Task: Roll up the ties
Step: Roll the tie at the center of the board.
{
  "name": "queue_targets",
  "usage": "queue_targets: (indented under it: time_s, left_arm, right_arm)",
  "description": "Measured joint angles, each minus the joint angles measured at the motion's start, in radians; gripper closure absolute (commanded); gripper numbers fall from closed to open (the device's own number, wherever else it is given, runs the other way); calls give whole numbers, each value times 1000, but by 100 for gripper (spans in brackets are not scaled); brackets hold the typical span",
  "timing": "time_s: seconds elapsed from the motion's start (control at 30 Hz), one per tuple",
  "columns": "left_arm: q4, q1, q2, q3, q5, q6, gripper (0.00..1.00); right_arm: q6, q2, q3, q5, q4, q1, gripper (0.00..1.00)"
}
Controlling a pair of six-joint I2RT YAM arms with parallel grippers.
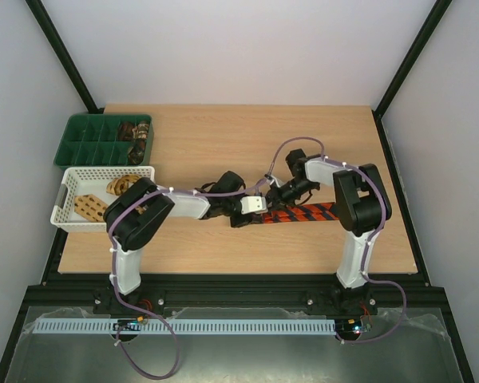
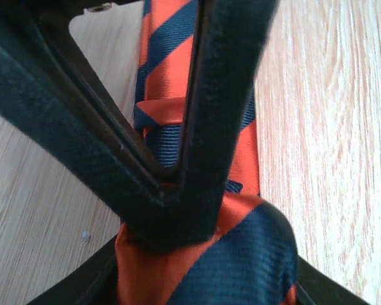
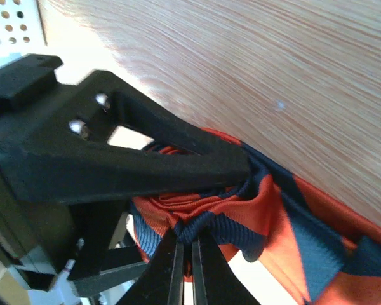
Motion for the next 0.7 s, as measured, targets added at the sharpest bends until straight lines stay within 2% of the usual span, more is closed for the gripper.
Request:
queue_targets:
  time_s: [0.1,0.27,0.33,0.53,0.7]
  left_arm:
    - [-23,0,8,12,6,-18,31]
    - [-33,2,7,11,51,-73,24]
    - [-23,6,3,4,69,-104,23]
    - [35,9,-3,-15,110,-202,22]
    - [105,13,27,-1,143,-293,29]
  right_arm:
    - [-18,-17,-48,24,33,-13,99]
    - [-46,-43,-98,87,61,-46,99]
    - [-54,-47,-114,137,70,-54,99]
    - [-60,-47,-120,156,78,-56,99]
    - [-60,-47,-120,156,79,-56,98]
